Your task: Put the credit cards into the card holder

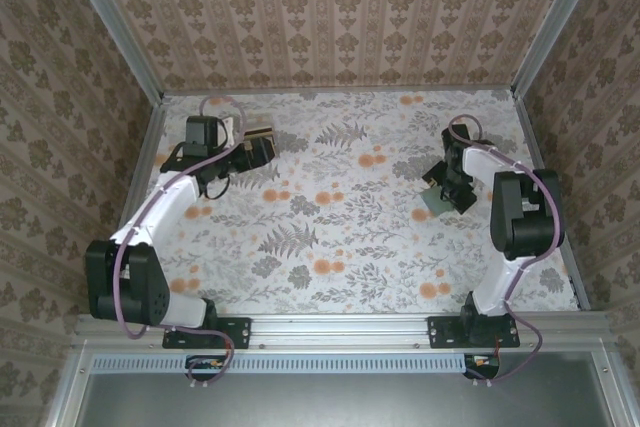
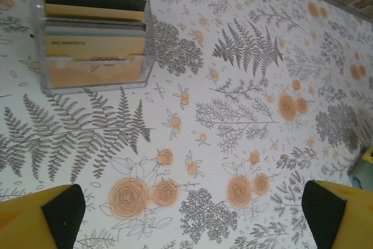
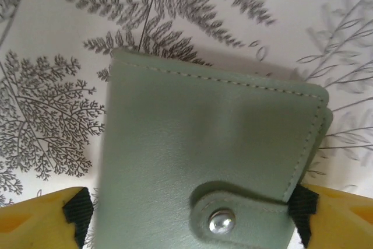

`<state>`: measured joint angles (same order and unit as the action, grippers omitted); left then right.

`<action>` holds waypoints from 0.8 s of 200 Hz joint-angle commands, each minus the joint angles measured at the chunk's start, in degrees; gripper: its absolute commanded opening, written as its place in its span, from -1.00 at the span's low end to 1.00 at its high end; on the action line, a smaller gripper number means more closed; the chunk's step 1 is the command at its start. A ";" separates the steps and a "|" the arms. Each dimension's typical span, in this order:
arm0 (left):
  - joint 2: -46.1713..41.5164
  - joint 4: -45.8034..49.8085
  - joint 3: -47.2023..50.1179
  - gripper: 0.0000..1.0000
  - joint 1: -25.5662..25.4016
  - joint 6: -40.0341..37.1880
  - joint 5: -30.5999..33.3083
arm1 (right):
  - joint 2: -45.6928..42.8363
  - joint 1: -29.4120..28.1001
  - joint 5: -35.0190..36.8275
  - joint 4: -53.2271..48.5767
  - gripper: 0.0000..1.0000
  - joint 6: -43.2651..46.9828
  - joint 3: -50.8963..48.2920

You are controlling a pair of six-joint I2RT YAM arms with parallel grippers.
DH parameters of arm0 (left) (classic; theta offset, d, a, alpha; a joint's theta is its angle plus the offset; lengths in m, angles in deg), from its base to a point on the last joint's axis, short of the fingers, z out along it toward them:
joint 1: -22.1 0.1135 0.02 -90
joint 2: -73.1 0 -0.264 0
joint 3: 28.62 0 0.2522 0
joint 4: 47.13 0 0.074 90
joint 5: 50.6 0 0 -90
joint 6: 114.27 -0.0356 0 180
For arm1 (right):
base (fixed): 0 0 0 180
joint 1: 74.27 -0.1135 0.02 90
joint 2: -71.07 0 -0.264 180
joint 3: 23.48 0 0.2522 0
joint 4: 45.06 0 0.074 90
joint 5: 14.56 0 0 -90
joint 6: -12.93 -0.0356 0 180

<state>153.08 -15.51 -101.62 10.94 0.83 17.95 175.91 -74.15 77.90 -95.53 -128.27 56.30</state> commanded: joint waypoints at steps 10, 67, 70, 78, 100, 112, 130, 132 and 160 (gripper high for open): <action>-0.50 -0.44 1.53 1.00 -0.60 2.51 -2.28 | 4.58 -1.99 -8.37 0.94 0.69 9.01 1.65; 0.70 -3.24 5.00 1.00 -2.01 1.73 -6.30 | 3.03 -16.04 -14.69 3.51 0.52 23.82 3.45; 1.06 -3.16 4.87 1.00 -2.10 1.56 -6.27 | 3.13 -16.77 -15.29 3.83 0.50 23.82 3.48; 2.16 -1.75 4.04 1.00 -2.05 1.88 -6.52 | 3.31 -18.84 -16.52 4.44 0.49 23.03 3.68; 3.38 -2.75 4.37 0.94 -2.98 2.98 -8.95 | 2.52 -24.83 -20.06 5.60 0.51 22.34 4.35; 3.66 -5.40 6.09 0.94 -3.87 3.60 -9.55 | 1.84 -27.01 -20.52 7.30 0.56 23.08 4.80; 4.38 -6.15 7.10 0.94 -4.84 5.13 -10.88 | 0.27 -27.05 -21.49 7.19 0.60 23.71 5.45; 4.34 -6.28 7.27 0.94 -4.97 5.26 -11.04 | -0.03 -26.98 -21.41 7.01 0.61 23.83 5.53; 5.99 -10.40 8.95 0.92 -8.45 7.20 -11.58 | -3.18 -25.08 -21.91 7.04 0.67 26.34 4.71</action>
<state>157.28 -21.34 -93.86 5.15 5.42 8.92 177.20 -101.62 58.05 -88.99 -105.00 60.30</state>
